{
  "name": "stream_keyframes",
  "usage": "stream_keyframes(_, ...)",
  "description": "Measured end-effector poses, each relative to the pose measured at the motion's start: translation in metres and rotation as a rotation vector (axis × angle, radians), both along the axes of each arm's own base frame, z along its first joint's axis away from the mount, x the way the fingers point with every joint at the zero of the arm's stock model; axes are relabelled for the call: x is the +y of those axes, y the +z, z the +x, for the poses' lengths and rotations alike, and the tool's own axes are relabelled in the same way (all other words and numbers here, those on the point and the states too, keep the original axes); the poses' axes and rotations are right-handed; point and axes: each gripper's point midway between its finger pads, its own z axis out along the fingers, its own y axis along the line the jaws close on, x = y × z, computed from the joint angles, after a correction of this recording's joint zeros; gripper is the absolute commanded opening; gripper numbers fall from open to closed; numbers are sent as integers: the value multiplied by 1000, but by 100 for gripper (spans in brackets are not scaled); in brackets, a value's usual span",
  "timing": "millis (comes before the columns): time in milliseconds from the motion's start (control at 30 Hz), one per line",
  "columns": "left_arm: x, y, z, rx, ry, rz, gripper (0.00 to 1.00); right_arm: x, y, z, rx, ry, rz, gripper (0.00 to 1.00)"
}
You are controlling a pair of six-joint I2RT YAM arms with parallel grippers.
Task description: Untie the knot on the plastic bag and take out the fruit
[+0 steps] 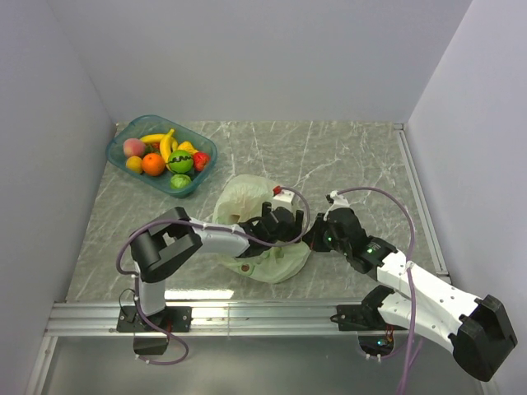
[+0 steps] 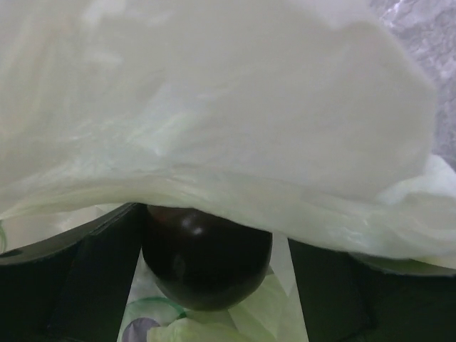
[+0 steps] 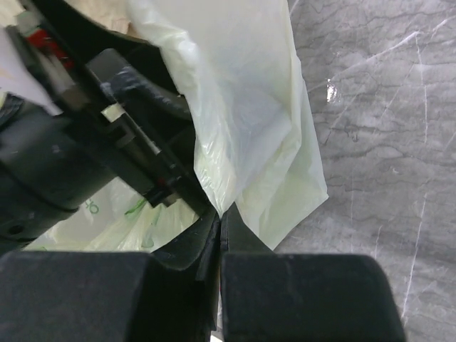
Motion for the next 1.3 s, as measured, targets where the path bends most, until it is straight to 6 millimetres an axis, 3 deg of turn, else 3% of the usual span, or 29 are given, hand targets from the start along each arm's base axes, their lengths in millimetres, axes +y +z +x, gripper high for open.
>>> stream_keyframes(33,-1,-2,0,3,-1,4,76,0,0,0,0,0,0,0)
stream_keyframes(67,-1,-2,0,6,-1,8,59,0,-1,0,1,0,0,0)
stream_keyframes(167,-1,-1,0,10,2,7,29,0,-1,-1,3,3,0,0)
stream_keyframes(267,1,0,-2,16,0,14,18,0,-1,-1,2,2,-2,0)
stream_keyframes(400,13,14,-13,24,-15,-1,18,-5,-2,3,-12,-18,-24,0)
stream_keyframes(633,35,77,-44,10,-97,-120,20,-28,-2,16,-41,-98,-111,0)
stream_keyframes(800,48,103,-70,23,-182,-177,20,-40,10,31,-88,-140,-153,0)
stream_keyframes(900,62,124,-76,9,-186,-210,19,-43,9,32,-99,-139,-178,0)
stream_keyframes(1000,83,155,-61,-32,-124,-265,17,-44,9,32,-102,-131,-187,0)
stream_keyframes(1100,115,186,-26,-77,28,-306,16,-44,8,32,-104,-125,-193,0)
stream_keyframes(1200,158,216,16,-133,223,-334,16,-45,4,30,-101,-118,-201,0)
stream_keyframes(1300,214,238,55,-175,426,-351,18,-47,0,27,-97,-113,-207,0)
